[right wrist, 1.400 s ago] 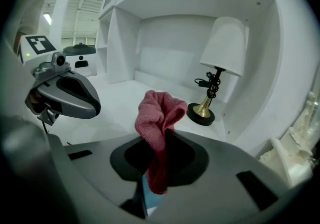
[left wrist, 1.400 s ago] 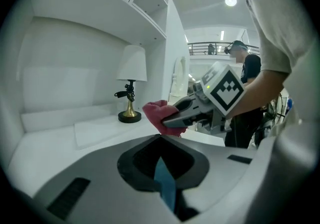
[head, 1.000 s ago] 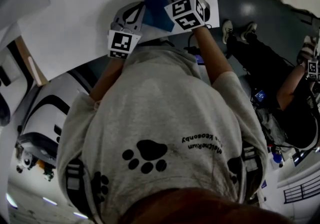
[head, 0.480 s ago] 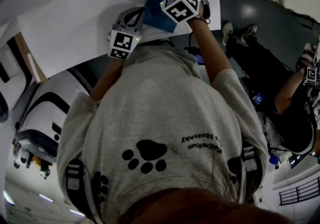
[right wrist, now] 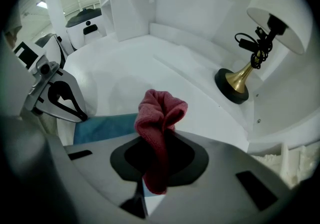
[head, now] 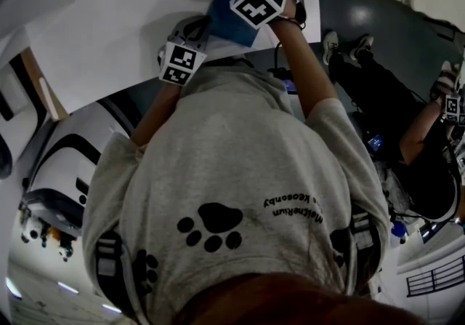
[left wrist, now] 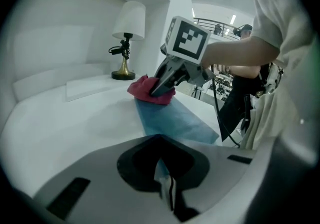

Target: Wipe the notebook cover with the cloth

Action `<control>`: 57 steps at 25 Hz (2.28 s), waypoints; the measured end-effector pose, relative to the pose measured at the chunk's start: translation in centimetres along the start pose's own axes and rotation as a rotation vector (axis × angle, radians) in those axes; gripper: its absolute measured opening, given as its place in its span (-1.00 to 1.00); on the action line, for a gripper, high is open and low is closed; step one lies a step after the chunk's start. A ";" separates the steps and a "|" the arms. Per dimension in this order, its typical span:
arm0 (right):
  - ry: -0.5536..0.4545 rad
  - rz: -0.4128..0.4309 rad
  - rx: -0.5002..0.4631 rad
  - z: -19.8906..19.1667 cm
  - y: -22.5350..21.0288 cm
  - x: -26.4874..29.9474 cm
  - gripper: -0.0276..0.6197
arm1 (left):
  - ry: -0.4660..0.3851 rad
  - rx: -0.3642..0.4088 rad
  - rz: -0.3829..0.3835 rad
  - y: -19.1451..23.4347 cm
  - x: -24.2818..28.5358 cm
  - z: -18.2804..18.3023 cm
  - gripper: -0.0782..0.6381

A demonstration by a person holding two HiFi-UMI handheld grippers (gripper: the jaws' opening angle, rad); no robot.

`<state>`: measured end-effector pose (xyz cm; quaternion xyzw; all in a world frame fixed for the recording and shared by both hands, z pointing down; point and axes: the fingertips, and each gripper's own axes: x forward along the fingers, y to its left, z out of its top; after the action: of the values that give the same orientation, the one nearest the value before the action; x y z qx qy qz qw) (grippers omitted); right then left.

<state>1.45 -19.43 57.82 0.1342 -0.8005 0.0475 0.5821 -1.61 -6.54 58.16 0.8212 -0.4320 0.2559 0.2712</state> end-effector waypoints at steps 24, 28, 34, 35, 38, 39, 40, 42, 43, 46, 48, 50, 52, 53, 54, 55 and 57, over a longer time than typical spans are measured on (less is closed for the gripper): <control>0.155 -0.043 0.166 -11.0 -0.7 -2.9 -0.73 | 0.030 0.049 0.012 -0.6 0.5 -1.1 -0.75; 0.199 -0.052 0.195 -13.6 -0.9 -3.2 -0.73 | 0.035 0.046 0.011 -0.8 0.7 -1.1 -0.75; 0.247 -0.085 0.275 -16.3 -1.7 -4.6 -0.73 | 0.039 0.039 0.008 -0.5 0.6 -1.4 -0.75; 0.237 -0.091 0.289 -16.1 -1.8 -4.8 -0.73 | 0.039 0.038 0.008 -0.4 0.6 -1.6 -0.75; 0.181 -0.102 0.306 -14.3 -1.8 -5.5 -0.73 | 0.038 0.038 0.009 -0.1 0.5 -1.8 -0.75; 0.159 -0.102 0.304 -13.3 -1.6 -5.7 -0.73 | 0.038 0.038 0.010 -0.1 0.4 -1.8 -0.75; 0.137 -0.100 0.300 -12.3 -1.4 -5.8 -0.73 | 0.038 0.038 0.011 0.0 0.4 -1.8 -0.75; 0.091 -0.092 0.277 -10.0 -0.6 -5.9 -0.73 | 0.039 0.038 0.010 0.0 0.2 -2.0 -0.75; 0.071 -0.087 0.258 -8.9 -0.1 -5.8 -0.73 | 0.040 0.037 0.010 0.0 0.1 -2.1 -0.75; 0.020 -0.061 0.177 -5.6 1.6 -5.4 -0.73 | 0.042 0.034 0.007 -0.1 -0.1 -2.5 -0.75; -0.004 -0.034 0.131 -3.7 2.6 -4.8 -0.73 | 0.041 0.034 0.009 -0.1 -0.2 -2.4 -0.75; -0.017 -0.009 0.090 -2.0 4.0 -4.2 -0.73 | 0.041 0.033 0.009 0.0 -0.5 -2.6 -0.75; -0.024 0.015 0.047 0.0 6.1 -3.2 -0.73 | 0.040 0.030 0.009 0.4 -1.4 -3.4 -0.75; -0.029 0.025 0.027 1.2 7.2 -2.6 -0.73 | 0.039 0.030 0.009 0.8 -1.9 -3.9 -0.75; -0.033 0.035 0.009 2.2 8.1 -2.1 -0.73 | 0.039 0.029 0.010 1.1 -2.2 -4.3 -0.75; -0.035 0.044 -0.007 2.9 8.5 -1.7 -0.73 | 0.040 0.028 0.010 1.2 -2.2 -4.4 -0.75; -0.031 0.059 -0.033 2.8 7.9 -1.5 -0.73 | 0.042 0.027 0.008 0.7 -1.3 -3.4 -0.75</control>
<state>-2.88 -12.27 56.17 0.1017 -0.8138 0.0493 0.5701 -3.45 -3.88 59.87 0.8175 -0.4260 0.2801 0.2680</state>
